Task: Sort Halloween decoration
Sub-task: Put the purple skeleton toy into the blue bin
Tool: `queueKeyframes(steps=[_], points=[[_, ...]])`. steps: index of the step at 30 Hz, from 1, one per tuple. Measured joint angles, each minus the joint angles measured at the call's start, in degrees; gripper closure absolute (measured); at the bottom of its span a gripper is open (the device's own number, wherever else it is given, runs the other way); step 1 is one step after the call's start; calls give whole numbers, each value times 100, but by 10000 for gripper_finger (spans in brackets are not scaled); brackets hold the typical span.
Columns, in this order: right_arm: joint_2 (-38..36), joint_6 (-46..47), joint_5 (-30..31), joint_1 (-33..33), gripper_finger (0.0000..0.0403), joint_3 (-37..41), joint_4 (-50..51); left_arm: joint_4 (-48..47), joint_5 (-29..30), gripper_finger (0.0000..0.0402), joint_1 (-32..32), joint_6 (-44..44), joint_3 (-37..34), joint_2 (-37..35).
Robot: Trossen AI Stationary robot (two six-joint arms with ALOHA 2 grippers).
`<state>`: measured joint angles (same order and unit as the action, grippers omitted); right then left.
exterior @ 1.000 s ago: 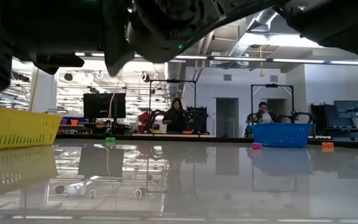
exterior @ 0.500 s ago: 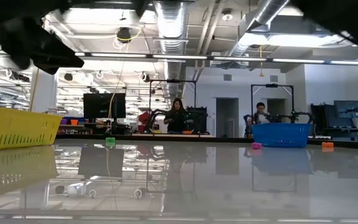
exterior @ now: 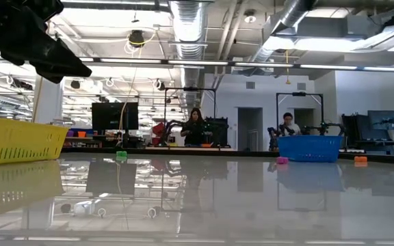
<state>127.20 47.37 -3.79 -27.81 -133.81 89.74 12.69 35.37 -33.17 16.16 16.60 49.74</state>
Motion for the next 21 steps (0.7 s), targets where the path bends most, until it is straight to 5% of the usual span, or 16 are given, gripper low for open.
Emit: queueKeyframes(steps=[15, 21], points=[[-442, 5429, -232, -1335, 167, 2283, -287, 99, -2, 260, 0, 75, 0, 2], [-423, 5276, -331, -1192, 168, 3037, -816, 104, -4, 260, 0, 93, 0, 2]])
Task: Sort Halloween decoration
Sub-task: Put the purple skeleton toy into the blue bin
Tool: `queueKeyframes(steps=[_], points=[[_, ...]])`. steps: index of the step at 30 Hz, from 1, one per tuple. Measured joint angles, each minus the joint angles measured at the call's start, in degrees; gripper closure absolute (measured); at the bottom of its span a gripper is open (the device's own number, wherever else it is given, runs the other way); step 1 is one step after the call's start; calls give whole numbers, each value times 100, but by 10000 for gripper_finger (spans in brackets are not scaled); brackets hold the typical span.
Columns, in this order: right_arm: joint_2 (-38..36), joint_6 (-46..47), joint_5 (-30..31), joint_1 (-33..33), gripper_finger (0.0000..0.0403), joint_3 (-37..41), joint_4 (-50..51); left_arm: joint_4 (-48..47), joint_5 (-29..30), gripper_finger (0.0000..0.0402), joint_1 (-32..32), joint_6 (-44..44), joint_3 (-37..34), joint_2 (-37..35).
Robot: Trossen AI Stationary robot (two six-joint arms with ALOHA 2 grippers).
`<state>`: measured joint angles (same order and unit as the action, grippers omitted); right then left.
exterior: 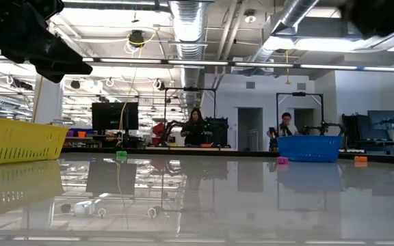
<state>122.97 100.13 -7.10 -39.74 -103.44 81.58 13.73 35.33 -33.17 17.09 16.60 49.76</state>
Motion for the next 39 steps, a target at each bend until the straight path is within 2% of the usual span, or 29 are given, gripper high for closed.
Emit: queueKeyframes(steps=[3, 8, 12, 17, 19, 39], points=[[-4, -517, -45, 90, 168, 347, -246, 14, -10, 260, 0, 60, 0, 0], [-290, -653, -35, 158, 168, 966, -895, 14, -15, 260, 0, 73, 0, 0], [-709, -276, -5, 58, 168, 1752, -1315, 12, -17, 260, 0, 73, 0, 0], [-1346, 236, 424, -5, 168, 2723, -2943, -8, -17, 260, 0, 73, 0, 0], [-1420, 364, 425, -5, 168, 2921, -3203, -8, -15, 260, 0, 73, 0, 0], [-1436, 446, 420, -73, 168, 2674, -2243, -32, 31, 260, -2, 71, 0, 0]])
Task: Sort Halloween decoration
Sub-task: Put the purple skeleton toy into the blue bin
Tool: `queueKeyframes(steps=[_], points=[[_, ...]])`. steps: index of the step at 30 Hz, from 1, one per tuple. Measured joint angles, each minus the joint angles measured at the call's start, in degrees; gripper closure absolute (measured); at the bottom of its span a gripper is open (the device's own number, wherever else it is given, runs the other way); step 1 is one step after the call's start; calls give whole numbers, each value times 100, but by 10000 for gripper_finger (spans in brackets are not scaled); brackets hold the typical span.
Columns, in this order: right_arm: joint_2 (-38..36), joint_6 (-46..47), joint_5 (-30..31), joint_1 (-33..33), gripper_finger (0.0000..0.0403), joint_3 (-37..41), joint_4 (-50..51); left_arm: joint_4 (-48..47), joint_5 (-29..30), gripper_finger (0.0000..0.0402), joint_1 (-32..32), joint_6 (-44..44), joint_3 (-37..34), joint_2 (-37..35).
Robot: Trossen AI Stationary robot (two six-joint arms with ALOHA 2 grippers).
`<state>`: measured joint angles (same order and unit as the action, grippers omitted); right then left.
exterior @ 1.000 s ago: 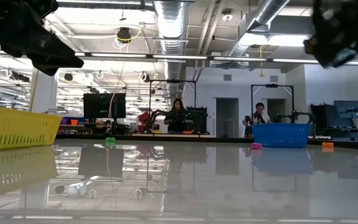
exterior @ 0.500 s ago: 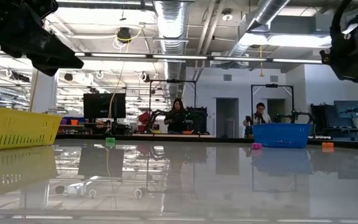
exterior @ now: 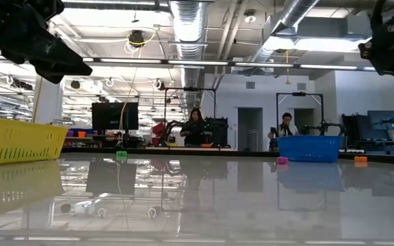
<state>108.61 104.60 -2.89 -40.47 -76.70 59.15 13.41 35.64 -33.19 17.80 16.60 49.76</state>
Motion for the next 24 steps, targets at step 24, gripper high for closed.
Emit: queueKeyframes(steps=[24], points=[[31, 122, -46, 18, 329, 428, -624, 2, -31, 260, 0, 42, 0, 2]])
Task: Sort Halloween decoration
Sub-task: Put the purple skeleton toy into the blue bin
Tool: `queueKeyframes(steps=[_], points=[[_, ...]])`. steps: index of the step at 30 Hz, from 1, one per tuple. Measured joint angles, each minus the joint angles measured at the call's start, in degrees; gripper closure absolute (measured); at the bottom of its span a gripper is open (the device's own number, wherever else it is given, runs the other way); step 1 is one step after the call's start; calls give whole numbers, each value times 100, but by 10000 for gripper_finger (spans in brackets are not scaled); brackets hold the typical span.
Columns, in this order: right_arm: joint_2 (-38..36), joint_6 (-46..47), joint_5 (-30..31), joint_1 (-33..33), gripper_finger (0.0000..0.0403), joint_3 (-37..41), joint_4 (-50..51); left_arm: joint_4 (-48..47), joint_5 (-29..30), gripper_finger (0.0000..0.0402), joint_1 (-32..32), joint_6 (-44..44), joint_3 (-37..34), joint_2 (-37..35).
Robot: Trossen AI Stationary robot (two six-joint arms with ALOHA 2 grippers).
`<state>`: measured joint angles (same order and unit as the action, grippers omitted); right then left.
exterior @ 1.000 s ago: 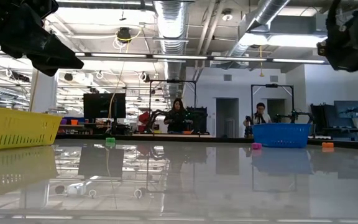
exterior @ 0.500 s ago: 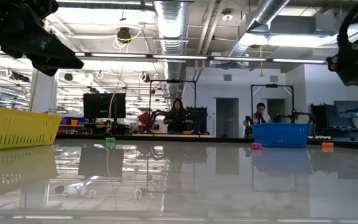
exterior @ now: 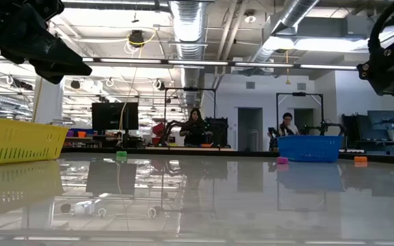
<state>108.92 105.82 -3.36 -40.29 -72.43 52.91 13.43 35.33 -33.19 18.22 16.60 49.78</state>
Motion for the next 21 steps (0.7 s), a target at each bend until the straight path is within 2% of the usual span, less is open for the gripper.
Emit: queueKeyframes(steps=[4, 7, 13, 17, 21], points=[[4, -384, -21, 106, 366, -231, 36, 0, 0, 260, 0, 14, 0, 0], [9, -768, 141, 247, 376, -501, -43, 0, 0, 260, 1, 24, 0, 0], [9, -1890, 1248, 594, 380, -1057, -480, 2, 0, 260, 1, 24, 0, 0], [7, -3352, 1954, 953, 380, -1165, -1695, 2, 0, 260, 2, 24, 0, 0], [28, -5082, 2143, 1430, 380, -1166, -3450, 1, 5, 260, 1, 24, 0, 0]])
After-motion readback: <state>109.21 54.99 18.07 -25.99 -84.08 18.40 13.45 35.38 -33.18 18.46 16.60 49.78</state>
